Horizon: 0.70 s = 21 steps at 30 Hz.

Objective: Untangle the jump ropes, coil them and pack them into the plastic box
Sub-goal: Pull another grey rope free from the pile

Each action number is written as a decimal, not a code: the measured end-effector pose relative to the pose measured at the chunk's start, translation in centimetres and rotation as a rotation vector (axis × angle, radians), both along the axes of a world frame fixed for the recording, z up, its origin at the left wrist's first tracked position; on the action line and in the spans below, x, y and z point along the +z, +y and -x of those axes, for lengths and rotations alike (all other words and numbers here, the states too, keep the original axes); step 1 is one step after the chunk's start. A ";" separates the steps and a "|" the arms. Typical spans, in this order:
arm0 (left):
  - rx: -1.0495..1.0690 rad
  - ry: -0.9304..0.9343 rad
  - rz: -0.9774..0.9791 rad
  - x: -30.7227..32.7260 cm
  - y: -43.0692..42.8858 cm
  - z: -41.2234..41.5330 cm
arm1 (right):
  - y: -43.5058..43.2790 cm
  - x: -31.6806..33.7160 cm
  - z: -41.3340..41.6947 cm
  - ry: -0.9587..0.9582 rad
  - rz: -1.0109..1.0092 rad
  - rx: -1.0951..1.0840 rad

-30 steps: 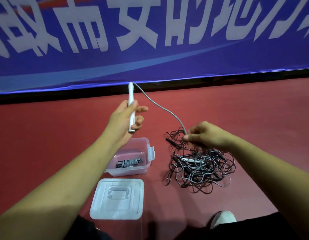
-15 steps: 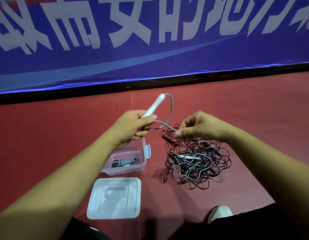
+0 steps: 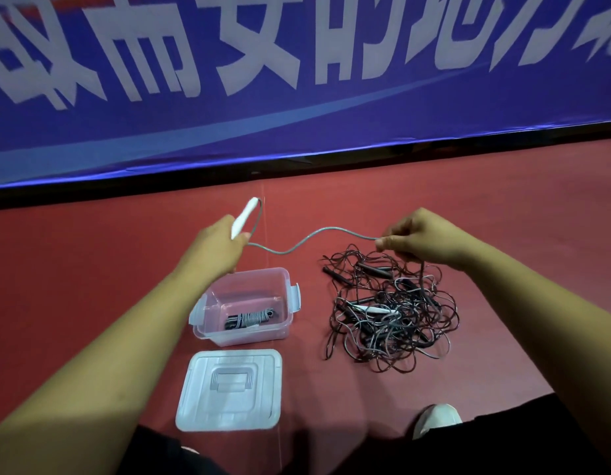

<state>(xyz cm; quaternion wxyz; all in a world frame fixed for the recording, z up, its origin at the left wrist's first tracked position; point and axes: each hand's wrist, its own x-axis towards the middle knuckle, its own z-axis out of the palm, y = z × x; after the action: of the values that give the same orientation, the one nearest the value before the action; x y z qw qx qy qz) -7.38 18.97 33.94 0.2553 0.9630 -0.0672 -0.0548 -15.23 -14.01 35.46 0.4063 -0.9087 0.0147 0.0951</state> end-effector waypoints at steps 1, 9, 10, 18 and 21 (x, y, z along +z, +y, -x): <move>-0.030 -0.023 -0.047 0.0 -0.2 0.4 | 0.8 0.2 0.0 -0.013 0.053 0.029; -0.110 -0.008 0.248 0.3 -0.8 1.2 | 3.2 0.7 0.0 -0.172 0.257 0.029; -0.124 0.032 0.416 0.5 -1.1 1.5 | 3.5 0.8 0.2 -0.171 0.239 0.063; -0.376 0.267 0.749 1.5 -4.4 4.8 | 7.6 2.2 1.2 -0.276 -0.136 0.155; -0.294 0.112 0.742 1.5 -4.4 4.4 | 7.4 1.5 1.0 -0.195 -0.159 0.178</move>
<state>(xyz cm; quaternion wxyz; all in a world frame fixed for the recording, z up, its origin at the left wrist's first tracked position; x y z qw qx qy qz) -11.74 14.55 35.40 0.5785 0.7810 -0.2054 -0.1150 -16.21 -6.62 36.93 0.4664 -0.8763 -0.1131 0.0429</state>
